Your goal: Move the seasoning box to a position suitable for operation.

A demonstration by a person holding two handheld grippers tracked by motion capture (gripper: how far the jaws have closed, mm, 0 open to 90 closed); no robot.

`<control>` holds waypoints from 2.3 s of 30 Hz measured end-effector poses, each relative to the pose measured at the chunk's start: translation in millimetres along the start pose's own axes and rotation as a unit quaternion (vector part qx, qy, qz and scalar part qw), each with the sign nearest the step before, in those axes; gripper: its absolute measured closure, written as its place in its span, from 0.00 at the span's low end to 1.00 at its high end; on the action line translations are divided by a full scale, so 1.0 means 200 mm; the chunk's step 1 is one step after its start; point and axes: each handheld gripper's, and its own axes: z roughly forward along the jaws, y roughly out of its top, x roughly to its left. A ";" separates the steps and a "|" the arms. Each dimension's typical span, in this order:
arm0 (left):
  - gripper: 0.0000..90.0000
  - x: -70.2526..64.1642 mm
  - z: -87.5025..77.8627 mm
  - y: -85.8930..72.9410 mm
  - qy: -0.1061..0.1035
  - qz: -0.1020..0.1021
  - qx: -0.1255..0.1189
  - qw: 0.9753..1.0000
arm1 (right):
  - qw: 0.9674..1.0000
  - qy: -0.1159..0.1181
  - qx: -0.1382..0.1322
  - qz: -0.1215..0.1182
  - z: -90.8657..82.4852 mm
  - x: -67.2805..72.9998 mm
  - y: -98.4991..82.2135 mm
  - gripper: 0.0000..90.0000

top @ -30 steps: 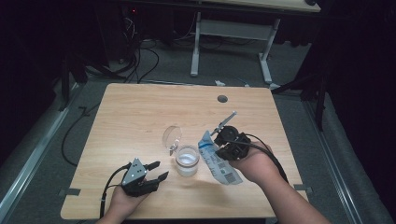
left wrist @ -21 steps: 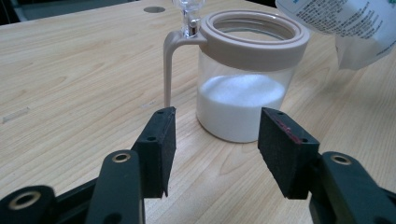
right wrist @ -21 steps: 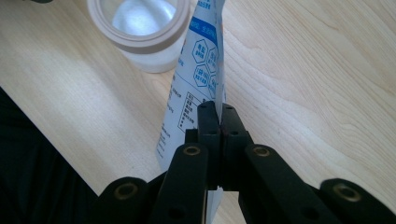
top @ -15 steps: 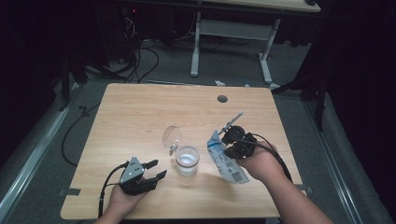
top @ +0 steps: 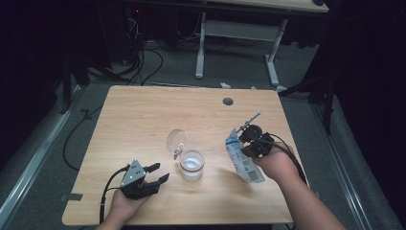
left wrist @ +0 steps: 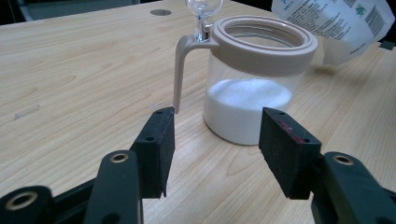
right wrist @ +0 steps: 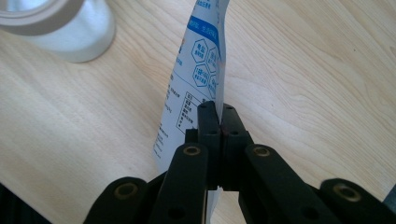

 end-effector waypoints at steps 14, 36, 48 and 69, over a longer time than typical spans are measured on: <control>0.51 0.01 0.01 -0.01 0.002 -0.007 0.003 1.000 | 0.997 -0.007 -0.073 0.034 0.01 -0.04 -0.09 1.00; 0.51 0.02 0.01 -0.01 0.010 -0.009 0.002 1.000 | 0.970 -0.002 -0.224 0.094 0.10 -0.07 -0.30 1.00; 0.51 0.02 0.00 -0.01 0.009 -0.010 0.002 1.000 | 0.957 -0.010 -0.268 0.107 0.12 -0.08 -0.34 1.00; 0.51 0.13 -0.03 0.06 0.059 0.022 -0.029 0.998 | 0.933 -0.023 -0.339 0.119 0.21 -0.05 -0.39 1.00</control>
